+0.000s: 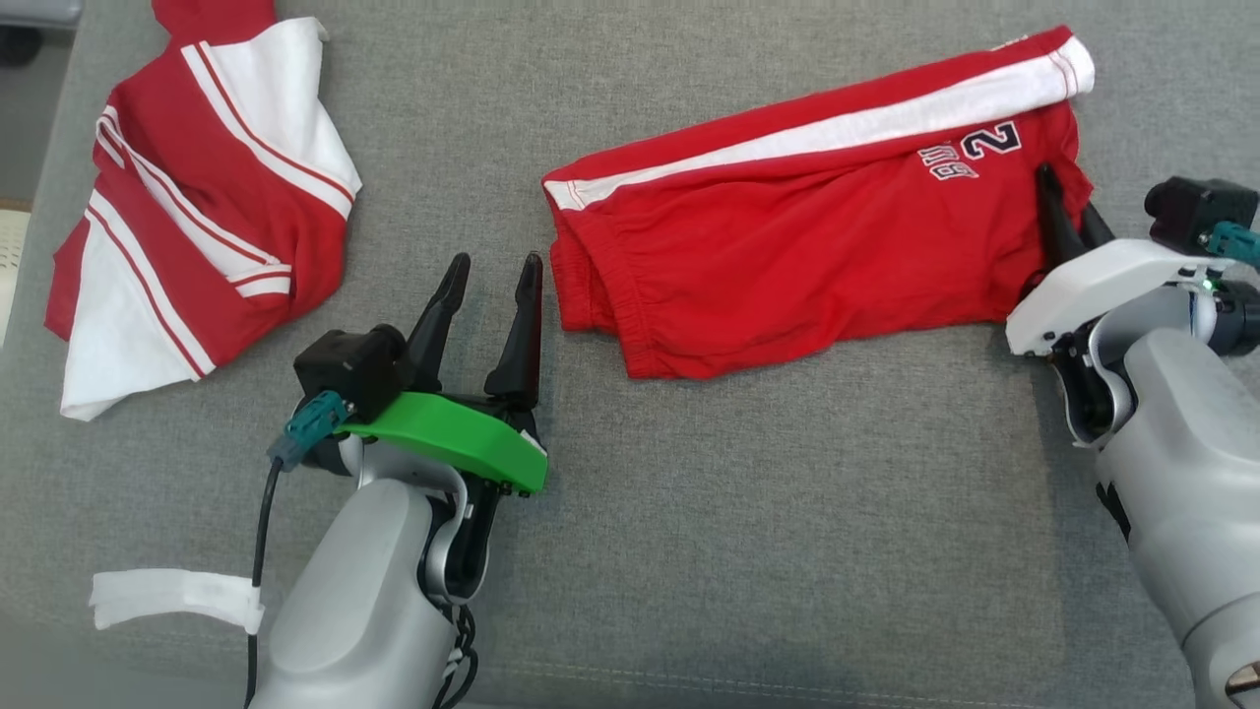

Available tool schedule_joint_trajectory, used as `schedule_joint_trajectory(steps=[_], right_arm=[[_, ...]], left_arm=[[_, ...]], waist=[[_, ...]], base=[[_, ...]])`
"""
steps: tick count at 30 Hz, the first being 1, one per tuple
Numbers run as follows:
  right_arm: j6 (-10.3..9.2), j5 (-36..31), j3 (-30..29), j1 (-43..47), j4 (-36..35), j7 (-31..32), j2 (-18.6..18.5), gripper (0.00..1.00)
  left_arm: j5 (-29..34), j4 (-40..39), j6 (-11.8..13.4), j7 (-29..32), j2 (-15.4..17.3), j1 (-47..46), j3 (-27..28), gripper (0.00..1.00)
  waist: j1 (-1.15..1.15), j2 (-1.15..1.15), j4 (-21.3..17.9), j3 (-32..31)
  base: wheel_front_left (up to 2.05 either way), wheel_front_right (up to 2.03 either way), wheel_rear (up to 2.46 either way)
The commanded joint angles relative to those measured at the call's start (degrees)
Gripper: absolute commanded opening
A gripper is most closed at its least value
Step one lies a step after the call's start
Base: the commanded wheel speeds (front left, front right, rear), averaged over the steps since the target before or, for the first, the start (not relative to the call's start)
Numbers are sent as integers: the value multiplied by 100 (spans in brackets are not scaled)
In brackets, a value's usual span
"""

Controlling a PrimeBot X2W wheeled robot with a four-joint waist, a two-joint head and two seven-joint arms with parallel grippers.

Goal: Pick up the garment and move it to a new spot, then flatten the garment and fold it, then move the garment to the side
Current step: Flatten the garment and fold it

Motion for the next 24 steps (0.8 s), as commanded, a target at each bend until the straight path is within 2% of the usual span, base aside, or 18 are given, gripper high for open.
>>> schedule_joint_trajectory(steps=[1,14,20,24], right_arm=[[-2,92,-87,325,19,39,31,0],[-4,271,-804,1583,-487,26,194,0],[-4,188,-1074,1855,-510,25,73,0],[-1,78,-1036,1794,-854,25,136,0]], left_arm=[[49,26,1,-2,27,118,27,100],[369,345,-117,-2,29,832,306,100],[402,344,-161,-2,29,1054,374,100],[407,351,-182,-2,29,1123,407,100]], waist=[[0,0,-83,-197],[0,0,-535,-1312],[0,0,-588,-1466],[0,0,-597,-1479]], base=[[0,0,0],[0,0,0],[0,0,0],[0,0,0]])
